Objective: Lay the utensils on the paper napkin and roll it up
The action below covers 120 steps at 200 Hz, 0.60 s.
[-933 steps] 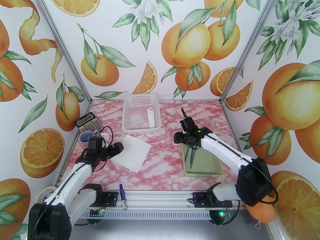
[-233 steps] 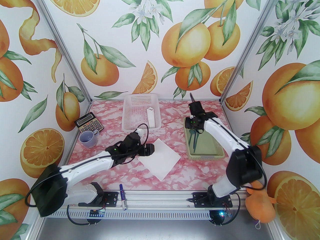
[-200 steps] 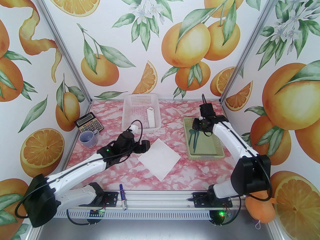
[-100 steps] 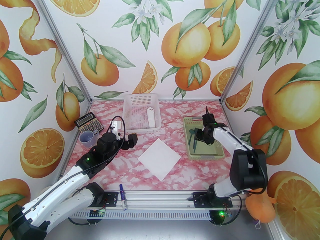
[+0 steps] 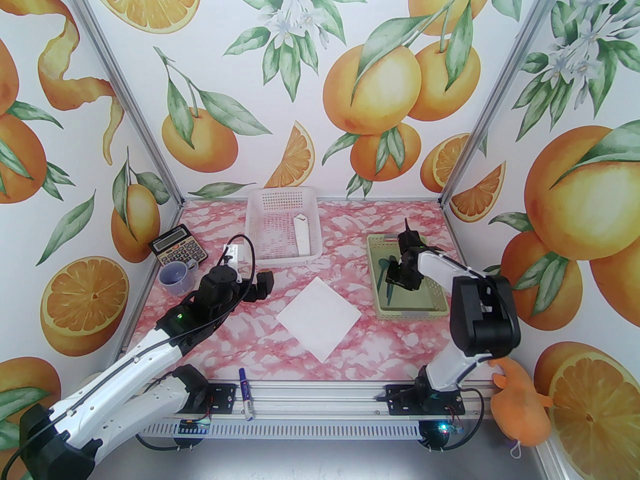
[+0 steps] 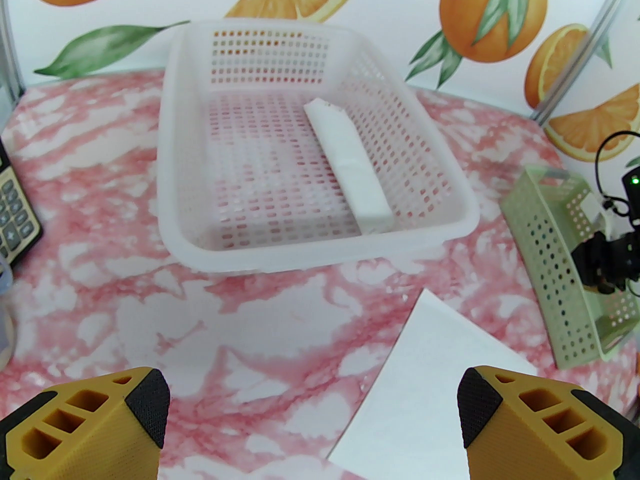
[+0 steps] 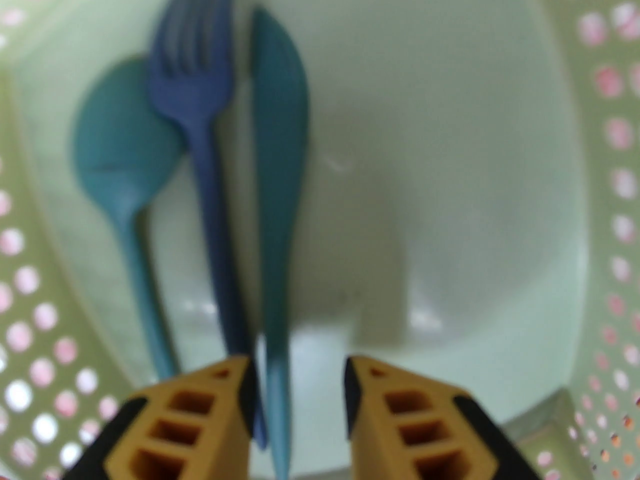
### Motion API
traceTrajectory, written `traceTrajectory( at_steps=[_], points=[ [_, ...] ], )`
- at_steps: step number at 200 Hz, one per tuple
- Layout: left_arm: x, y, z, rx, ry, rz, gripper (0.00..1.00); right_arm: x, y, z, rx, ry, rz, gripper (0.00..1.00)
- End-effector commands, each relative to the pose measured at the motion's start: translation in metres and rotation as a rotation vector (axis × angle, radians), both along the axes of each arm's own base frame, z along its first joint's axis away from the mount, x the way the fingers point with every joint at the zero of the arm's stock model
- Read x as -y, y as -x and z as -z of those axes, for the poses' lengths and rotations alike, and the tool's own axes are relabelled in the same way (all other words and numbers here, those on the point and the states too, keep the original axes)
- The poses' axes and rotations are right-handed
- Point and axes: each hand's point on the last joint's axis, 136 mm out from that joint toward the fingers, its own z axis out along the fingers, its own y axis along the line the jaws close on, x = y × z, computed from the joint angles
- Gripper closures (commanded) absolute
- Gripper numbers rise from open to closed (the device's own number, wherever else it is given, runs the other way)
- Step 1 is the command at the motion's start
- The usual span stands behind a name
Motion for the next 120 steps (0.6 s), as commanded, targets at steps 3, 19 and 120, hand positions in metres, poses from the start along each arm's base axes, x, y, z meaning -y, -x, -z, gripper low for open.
traceTrajectory(
  at_steps=[3, 19, 120],
  points=[
    [-0.004, -0.001, 0.001, 0.002, -0.027, -0.004, 0.0, -0.006, -0.012, 0.002, 0.016, -0.033, 0.01, 0.64],
    [-0.005, -0.002, 0.002, 0.001, -0.032, -0.008, 0.0, -0.005, -0.013, 0.005, 0.007, -0.03, 0.011, 0.66],
    [-0.008, -0.001, 0.001, -0.004, -0.062, -0.017, 0.0, 0.002, 0.002, 0.019, -0.066, 0.013, -0.007, 0.79]
  ],
)
